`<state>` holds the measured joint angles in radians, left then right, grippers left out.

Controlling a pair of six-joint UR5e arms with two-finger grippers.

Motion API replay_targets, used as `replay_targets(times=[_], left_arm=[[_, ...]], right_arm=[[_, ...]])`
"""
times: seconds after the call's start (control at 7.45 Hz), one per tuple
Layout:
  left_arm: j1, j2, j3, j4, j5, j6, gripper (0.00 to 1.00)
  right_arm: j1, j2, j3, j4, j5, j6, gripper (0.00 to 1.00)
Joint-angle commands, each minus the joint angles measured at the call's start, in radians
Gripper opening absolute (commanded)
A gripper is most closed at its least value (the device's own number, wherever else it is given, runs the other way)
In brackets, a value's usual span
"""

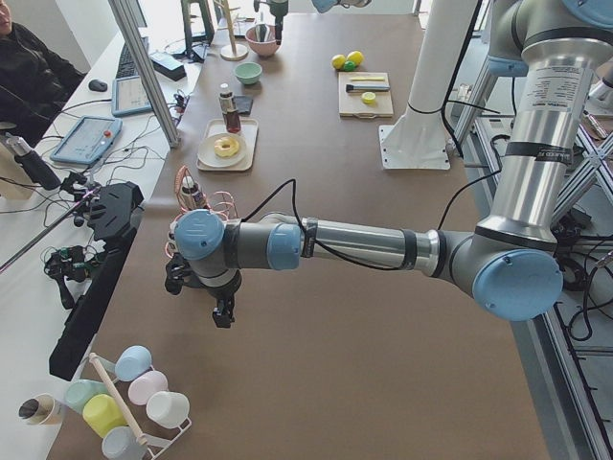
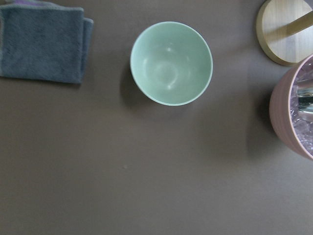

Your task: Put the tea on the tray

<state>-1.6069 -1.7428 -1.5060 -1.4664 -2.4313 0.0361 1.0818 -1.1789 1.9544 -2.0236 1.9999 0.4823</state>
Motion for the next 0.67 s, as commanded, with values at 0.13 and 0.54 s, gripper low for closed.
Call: replay_targets(times=[0.13, 0.54], left_arm=[[0.002, -0.006, 0.013, -0.002, 0.000, 0.002, 0.98], [0.004, -0.006, 0.010, -0.002, 0.000, 0.001, 0.98]], right_arm=[[0.220, -0.356, -0.054, 0.350, 0.285, -0.254, 1.00], [0.344, -0.409, -0.207, 0.402, 0.319, -0.427, 1.00]])
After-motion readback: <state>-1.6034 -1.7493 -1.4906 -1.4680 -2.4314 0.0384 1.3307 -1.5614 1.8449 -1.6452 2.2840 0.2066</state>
